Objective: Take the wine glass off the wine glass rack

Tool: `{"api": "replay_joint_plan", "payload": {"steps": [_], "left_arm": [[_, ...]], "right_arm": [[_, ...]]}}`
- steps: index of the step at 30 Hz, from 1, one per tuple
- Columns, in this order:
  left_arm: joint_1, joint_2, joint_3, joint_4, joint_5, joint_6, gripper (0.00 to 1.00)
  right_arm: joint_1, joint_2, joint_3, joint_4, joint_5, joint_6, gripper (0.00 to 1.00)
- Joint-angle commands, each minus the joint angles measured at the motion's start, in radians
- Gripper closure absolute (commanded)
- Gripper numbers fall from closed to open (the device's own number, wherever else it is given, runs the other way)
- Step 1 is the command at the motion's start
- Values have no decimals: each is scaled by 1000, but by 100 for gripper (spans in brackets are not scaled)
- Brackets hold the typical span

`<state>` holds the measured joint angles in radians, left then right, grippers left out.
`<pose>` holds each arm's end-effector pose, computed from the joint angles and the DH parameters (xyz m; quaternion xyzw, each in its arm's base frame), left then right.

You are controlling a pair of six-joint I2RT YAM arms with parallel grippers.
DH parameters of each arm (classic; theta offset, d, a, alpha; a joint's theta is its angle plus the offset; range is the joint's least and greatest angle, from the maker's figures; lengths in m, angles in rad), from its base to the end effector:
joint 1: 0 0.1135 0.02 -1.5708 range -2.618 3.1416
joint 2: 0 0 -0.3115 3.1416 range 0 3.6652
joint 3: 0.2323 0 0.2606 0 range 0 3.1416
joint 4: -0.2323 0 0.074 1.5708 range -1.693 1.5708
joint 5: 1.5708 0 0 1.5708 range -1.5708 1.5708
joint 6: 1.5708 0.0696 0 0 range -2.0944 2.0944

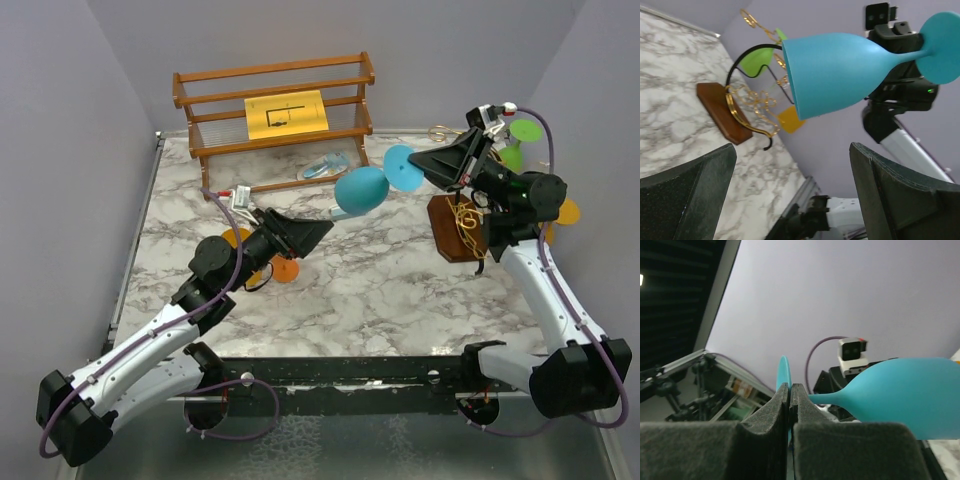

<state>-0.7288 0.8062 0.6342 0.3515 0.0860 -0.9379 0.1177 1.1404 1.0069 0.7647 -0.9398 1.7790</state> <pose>0.1493 -0.1413 0.3796 -0.0340 0.6402 -0.5862 0.4953 0.2340 0.0843 0.4902 0.0258 0.5703 0.7654 0.2970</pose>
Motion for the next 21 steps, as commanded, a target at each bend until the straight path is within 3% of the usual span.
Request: {"api": "replay_joint_plan", "payload": {"steps": [1,15,21], "left_arm": [[-4,0,-44,271,81,-226,1],[-3,102,-90,624,161,-381,1],[-2,151,-81,721,219,-427,11]], "right_arm": [[67,35,0,259,1,220,99],[109,38,-66,348,42,342,99],[109,62,-85,368,47,348,99]]}}
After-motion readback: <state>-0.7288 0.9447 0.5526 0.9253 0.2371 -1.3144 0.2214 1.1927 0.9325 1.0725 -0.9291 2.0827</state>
